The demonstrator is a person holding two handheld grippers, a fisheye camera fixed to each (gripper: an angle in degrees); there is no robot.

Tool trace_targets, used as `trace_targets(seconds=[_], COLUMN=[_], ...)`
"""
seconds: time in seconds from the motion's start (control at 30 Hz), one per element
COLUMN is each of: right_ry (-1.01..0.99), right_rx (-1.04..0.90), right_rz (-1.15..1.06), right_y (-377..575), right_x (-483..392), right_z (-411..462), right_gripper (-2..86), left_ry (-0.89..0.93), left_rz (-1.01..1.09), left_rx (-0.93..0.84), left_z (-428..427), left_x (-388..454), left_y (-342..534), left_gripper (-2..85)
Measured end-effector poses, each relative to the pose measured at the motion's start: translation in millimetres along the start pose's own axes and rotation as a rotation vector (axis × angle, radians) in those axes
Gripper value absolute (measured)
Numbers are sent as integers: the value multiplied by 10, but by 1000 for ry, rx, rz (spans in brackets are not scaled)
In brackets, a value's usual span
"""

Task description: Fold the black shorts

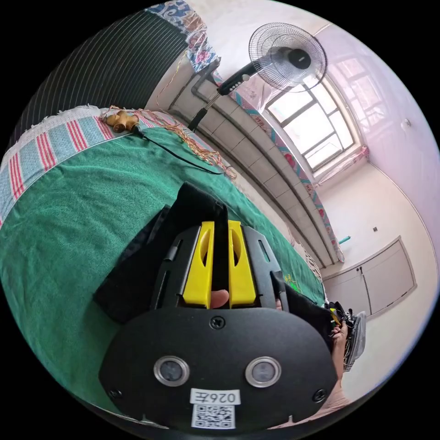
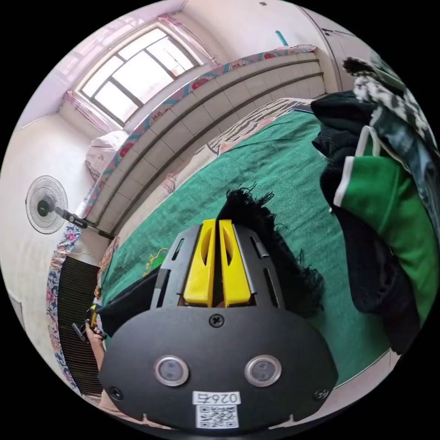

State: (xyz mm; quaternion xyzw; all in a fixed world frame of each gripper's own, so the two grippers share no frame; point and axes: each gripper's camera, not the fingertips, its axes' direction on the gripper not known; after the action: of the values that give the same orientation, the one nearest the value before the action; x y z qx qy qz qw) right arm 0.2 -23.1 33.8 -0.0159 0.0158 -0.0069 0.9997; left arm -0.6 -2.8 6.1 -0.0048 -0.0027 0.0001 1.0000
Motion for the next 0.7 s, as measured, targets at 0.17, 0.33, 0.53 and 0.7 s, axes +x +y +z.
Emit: trace_targets(seconds=[0.17,0.33,0.53,0.7], right_ry=[52,172,270,299], right_rx=[-114,-25,82,-81], right_rz=[-13,-133,-318,-527], right_y=[-662,-793,-552,-468], right_x=[267,495,405,161], right_z=[1108,1222,1278,2231], right_gripper=[26,61,17,-10], left_ry=[113,107,54,-233], left_rz=[-99,33,385,709], left_rx=[-101,-71,-94,-264], left_z=[366,47,-69,545], left_x=[-243,-39,935,1638], left_y=[-171,-98,326,643], left_gripper=[87,67,30,-5])
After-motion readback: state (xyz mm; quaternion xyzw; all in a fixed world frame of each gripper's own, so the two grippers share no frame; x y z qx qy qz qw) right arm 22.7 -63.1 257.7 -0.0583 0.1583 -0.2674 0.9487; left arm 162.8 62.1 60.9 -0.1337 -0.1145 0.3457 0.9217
